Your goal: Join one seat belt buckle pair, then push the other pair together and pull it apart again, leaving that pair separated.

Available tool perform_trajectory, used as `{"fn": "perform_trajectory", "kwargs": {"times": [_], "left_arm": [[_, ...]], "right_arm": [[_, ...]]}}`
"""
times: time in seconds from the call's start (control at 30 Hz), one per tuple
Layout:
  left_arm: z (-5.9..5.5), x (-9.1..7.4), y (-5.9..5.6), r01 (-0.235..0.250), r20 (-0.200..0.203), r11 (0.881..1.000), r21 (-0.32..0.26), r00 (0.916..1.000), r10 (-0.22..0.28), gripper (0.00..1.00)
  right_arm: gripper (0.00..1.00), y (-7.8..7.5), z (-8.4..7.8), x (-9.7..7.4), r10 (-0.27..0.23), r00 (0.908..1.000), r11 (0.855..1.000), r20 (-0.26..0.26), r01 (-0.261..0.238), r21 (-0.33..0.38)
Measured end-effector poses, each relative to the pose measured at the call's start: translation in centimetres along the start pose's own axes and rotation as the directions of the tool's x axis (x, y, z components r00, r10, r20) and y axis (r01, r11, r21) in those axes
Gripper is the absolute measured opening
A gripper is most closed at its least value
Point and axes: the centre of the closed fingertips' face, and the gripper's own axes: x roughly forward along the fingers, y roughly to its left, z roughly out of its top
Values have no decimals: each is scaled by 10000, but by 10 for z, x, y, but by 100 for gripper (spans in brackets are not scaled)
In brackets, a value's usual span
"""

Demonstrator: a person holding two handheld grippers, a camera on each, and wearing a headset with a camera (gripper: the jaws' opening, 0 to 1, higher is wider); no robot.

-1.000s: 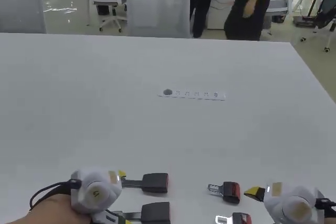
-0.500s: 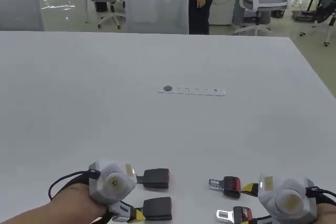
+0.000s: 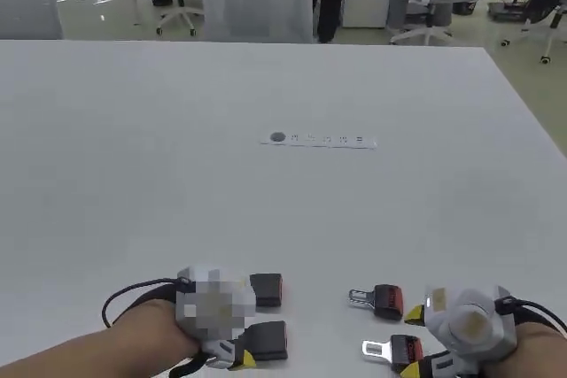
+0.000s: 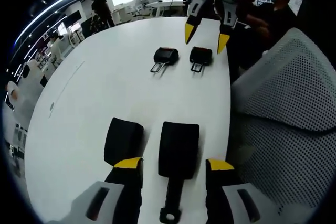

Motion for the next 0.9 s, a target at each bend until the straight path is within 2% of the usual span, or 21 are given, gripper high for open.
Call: {"fn": "perform_trajectory", "kwargs": {"times": [0.27, 0.43, 0.5, 0.6, 0.8, 0.9], "left_arm": [[-5, 8, -7, 471, -393, 9983, 344, 9982, -457, 46], [-10, 16, -12, 796, -555, 9958, 460, 9955, -770, 41], [-12, 17, -12, 789, -707, 9950, 606, 9947, -746, 41], [-13, 18, -10, 809, -708, 9947, 627, 9946, -764, 39], [-13, 20, -7, 800, -951, 9901, 1152, 9931, -692, 34], [-12, 21, -7, 881, -1011, 9889, 1200, 9920, -761, 33]], "right_arm": [[43, 1, -12, 6, 111, 9995, 9999, -309, -107, 117], [41, 4, -16, 12, 335, 9980, 9994, -544, -340, -89], [40, 5, -18, 15, 394, 9969, 9989, -679, -411, -230], [40, 4, -20, 19, 431, 9958, 9986, -805, -455, -284], [35, 0, -22, 21, 511, 9949, 9982, -873, -536, -268], [35, -1, -22, 22, 586, 9943, 9978, -892, -612, -264]]}}
